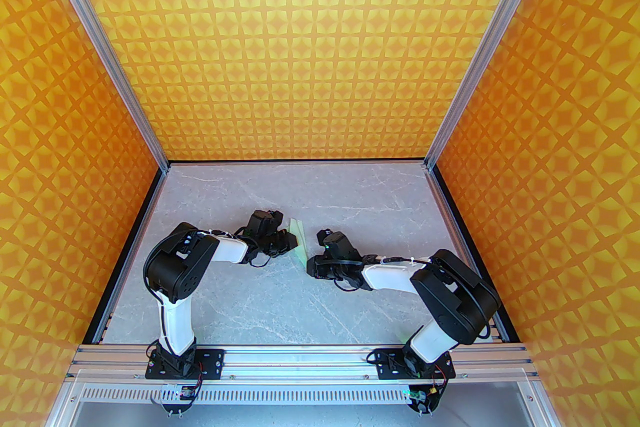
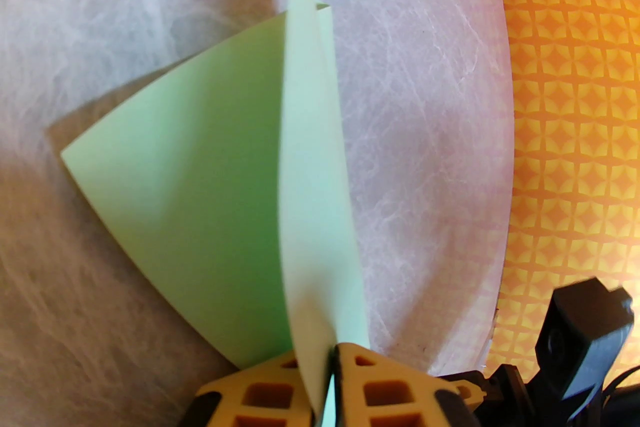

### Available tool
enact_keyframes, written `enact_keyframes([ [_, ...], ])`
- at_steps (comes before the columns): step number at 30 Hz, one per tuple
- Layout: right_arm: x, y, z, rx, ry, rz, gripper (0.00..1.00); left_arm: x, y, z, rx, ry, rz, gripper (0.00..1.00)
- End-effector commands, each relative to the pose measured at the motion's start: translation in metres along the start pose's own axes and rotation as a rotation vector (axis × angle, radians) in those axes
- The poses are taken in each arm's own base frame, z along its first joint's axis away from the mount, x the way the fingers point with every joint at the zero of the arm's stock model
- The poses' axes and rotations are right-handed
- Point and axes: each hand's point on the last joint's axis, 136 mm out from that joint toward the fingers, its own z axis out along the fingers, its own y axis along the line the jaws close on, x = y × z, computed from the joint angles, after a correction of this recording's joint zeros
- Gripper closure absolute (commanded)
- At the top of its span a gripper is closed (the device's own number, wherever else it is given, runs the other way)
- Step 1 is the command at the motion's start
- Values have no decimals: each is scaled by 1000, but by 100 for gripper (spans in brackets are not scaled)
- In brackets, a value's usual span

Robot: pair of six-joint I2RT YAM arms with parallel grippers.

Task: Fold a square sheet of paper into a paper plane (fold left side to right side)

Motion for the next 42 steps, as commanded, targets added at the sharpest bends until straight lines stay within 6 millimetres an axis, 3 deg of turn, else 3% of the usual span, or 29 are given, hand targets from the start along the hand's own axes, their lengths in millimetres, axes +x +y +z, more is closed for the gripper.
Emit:
enact_keyframes([
  [1, 8, -10, -2, 115, 37, -102, 75, 2, 22, 6, -40, -3, -29, 85],
  [16, 13, -18, 2, 267, 75, -253, 90, -3, 18, 2, -25, -8, -25, 84],
  [22, 15, -18, 5, 287, 87, -257, 91, -14, 14, -7, -17, -33, -23, 81],
  [39, 17, -18, 10, 293, 98, -236, 91, -17, 9, -9, 41, -80, -61, 81],
  [42, 19, -18, 11, 294, 104, -234, 91, -19, 7, -11, 43, -90, -59, 85],
])
